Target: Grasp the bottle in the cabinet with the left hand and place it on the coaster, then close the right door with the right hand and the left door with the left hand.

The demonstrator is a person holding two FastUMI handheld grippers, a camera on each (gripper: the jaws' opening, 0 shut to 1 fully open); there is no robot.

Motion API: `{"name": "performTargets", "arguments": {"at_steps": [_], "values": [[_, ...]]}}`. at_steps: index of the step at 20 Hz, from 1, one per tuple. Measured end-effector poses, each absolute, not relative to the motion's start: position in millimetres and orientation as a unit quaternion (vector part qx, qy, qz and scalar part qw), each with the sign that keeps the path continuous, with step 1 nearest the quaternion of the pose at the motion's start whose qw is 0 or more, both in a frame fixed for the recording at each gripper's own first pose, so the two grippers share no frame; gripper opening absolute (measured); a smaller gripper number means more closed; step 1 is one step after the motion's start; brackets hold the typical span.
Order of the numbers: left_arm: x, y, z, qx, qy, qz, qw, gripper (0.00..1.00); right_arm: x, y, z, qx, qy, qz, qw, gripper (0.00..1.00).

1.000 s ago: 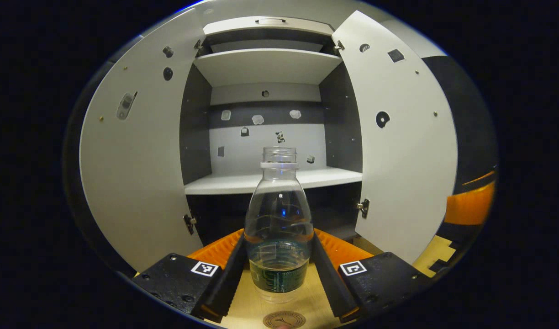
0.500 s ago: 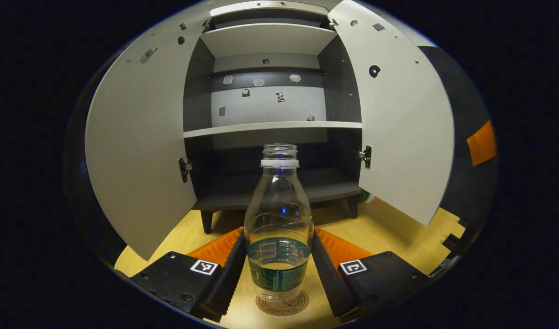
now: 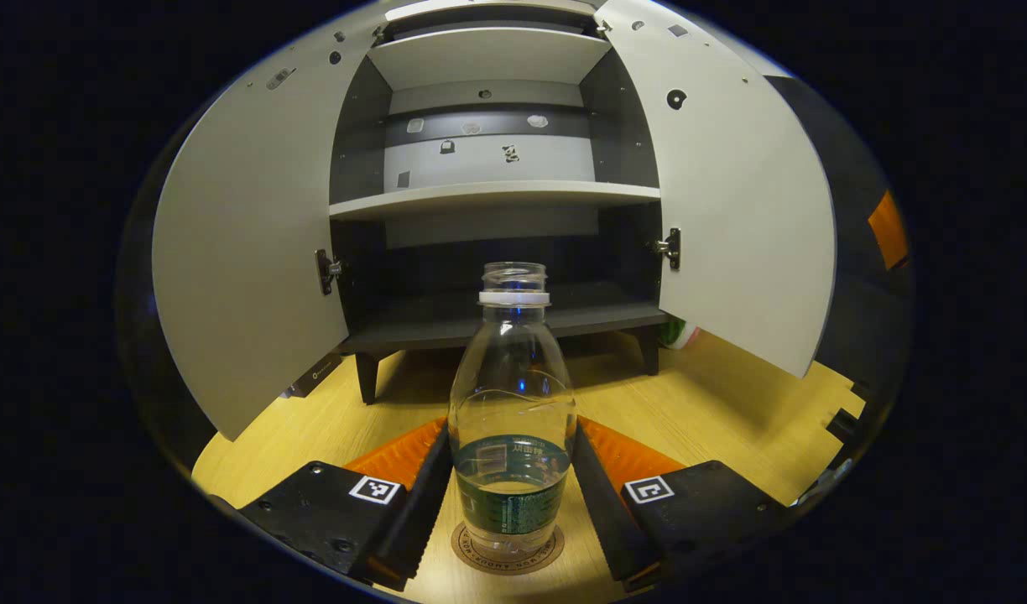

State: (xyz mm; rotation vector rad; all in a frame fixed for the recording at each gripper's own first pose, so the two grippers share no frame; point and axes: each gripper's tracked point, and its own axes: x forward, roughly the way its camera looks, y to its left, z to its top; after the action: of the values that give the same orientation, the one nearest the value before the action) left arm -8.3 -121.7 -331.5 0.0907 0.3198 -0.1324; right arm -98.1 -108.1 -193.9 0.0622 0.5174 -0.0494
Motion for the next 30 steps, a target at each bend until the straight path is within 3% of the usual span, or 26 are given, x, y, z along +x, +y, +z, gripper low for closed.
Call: {"name": "performTargets", "arguments": {"at_steps": [13, 30], "values": [[-29.3, -111.0, -353.0, 0.030, 0.195, -0.055, 0.979, 0.84, -103.0, -104.4, -195.1, 0.039, 0.263, -0.017, 0.964, 1.00], [-27.3, -112.3, -292.0, 0.043, 0.143, -0.057, 0.987, 0.84, -108.7, -112.0, -187.1, 0.064, 0.252, -0.018, 0.965, 1.00]]}}
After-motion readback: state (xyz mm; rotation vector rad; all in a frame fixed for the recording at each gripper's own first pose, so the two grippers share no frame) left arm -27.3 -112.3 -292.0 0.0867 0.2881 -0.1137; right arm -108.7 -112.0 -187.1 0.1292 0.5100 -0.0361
